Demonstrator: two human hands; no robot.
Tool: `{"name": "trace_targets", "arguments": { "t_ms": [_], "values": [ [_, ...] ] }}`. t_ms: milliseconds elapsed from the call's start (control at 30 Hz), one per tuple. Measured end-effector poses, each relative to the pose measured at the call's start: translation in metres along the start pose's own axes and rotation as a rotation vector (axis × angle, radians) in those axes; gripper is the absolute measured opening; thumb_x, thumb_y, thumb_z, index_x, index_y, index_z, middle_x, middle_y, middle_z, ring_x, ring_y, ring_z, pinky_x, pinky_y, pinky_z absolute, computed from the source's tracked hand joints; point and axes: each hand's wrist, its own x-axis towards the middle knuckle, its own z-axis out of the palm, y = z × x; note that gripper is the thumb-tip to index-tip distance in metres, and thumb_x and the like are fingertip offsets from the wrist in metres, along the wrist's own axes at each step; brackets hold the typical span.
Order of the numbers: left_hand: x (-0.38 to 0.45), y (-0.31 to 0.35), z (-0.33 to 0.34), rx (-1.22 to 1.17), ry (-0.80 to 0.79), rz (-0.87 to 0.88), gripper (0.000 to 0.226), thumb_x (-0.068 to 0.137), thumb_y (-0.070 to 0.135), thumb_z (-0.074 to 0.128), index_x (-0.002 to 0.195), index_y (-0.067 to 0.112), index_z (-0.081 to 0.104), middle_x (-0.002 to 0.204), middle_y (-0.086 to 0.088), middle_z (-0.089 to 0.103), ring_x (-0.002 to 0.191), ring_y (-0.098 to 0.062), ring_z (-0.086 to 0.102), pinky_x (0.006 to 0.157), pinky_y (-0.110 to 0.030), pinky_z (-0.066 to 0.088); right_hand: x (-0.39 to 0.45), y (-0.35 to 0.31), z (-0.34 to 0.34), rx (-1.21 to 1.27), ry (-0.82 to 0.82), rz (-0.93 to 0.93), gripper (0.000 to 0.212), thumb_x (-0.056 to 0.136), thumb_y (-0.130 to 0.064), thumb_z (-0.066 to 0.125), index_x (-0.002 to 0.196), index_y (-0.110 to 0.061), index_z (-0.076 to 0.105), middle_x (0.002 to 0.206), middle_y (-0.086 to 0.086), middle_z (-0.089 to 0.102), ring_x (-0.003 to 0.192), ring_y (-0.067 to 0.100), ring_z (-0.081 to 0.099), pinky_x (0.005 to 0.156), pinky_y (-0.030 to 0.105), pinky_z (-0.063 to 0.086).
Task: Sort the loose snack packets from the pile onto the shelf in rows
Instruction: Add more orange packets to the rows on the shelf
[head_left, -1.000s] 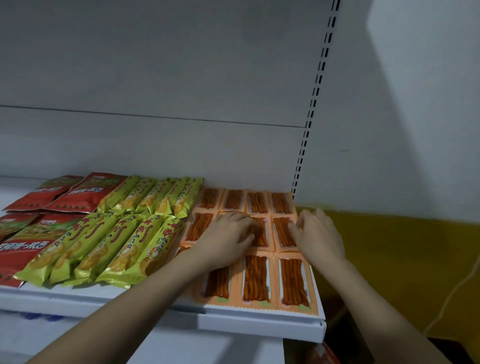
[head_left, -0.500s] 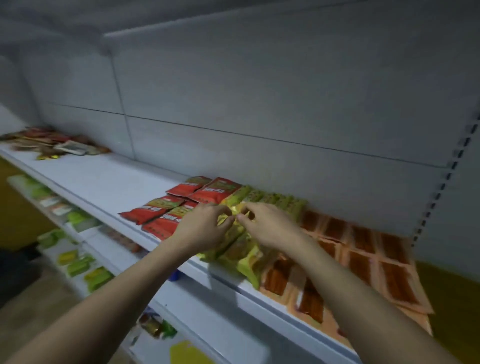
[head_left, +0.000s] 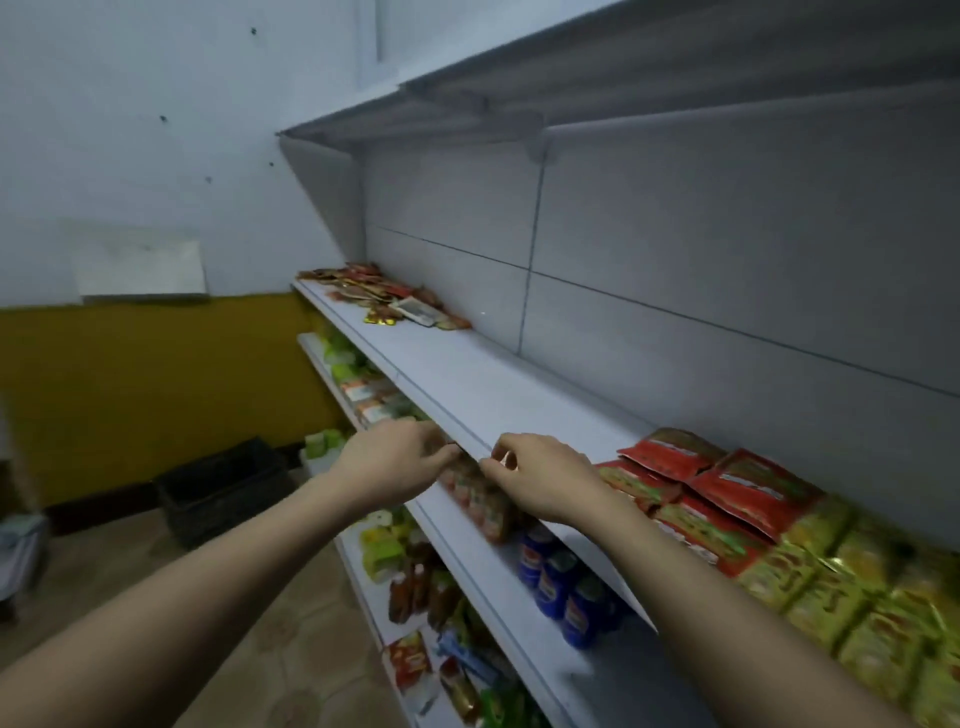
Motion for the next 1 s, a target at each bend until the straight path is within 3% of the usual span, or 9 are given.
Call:
{"name": "trace_targets", "arguments": {
  "t_ms": [100,233,400,567,767,1000],
  "values": [
    [0.019,-0.063,-0.024,0.034,0.027,-0.066,0.045,0.099,0.061,0.041,0.121,0.028,0.063,0.117,0.001,0.067,0.106,-0.020,0.062,0.076,-0.036,0.054,0.061,-0.046,0.008,0.015,0.002,-0.015,0.036,0.097,-0.054,0.044,0.109,-0.026,0.062,0.116,-0.002,0.065,0.105,0.022,0.059,0.083,0.038,0.049],
    [0.051,-0.130,-0.044,-0.012,0.032,-0.146,0.046,0.097,0.064,0.041,0.118,0.029,0.064,0.121,0.002,0.064,0.103,-0.017,0.060,0.070,-0.032,0.048,0.129,-0.091,0.019,0.070,0.035,-0.027,0.035,0.096,-0.053,0.045,0.107,-0.024,0.063,0.111,-0.003,0.066,0.100,0.022,0.060,0.082,0.038,0.052],
    [0.098,-0.188,-0.039,-0.048,0.047,-0.161,0.048,0.097,0.065,0.042,0.118,0.030,0.066,0.119,0.007,0.066,0.100,-0.014,0.060,0.072,-0.032,0.051,0.202,-0.119,0.042,0.082,0.026,-0.029,0.031,0.095,-0.050,0.047,0.103,-0.024,0.062,0.109,-0.002,0.067,0.098,0.021,0.060,0.078,0.036,0.050],
    [0.163,-0.232,-0.020,-0.015,0.025,-0.153,0.043,0.097,0.061,0.043,0.115,0.028,0.066,0.107,0.005,0.066,0.094,-0.016,0.061,0.066,-0.031,0.047,0.280,-0.112,0.064,0.076,0.012,-0.005,0.029,0.094,-0.049,0.049,0.107,-0.027,0.063,0.113,-0.003,0.067,0.101,0.021,0.060,0.082,0.037,0.052],
    [0.279,-0.275,-0.007,-0.017,0.015,-0.142,0.042,0.098,0.055,0.045,0.118,0.024,0.067,0.110,0.004,0.068,0.091,-0.014,0.061,0.064,-0.028,0.048,0.398,-0.089,0.077,0.097,0.041,0.004,0.028,0.095,-0.046,0.049,0.109,-0.027,0.062,0.113,-0.003,0.066,0.100,0.019,0.060,0.082,0.036,0.051],
    [0.397,-0.331,-0.006,0.052,0.014,-0.156,0.045,0.097,0.059,0.044,0.119,0.025,0.065,0.111,0.002,0.069,0.093,-0.015,0.062,0.072,-0.032,0.054,0.528,-0.080,0.090,0.105,0.034,0.009,0.029,0.096,-0.044,0.048,0.113,-0.025,0.062,0.115,-0.003,0.065,0.100,0.019,0.060,0.085,0.039,0.053]
  ]
}}
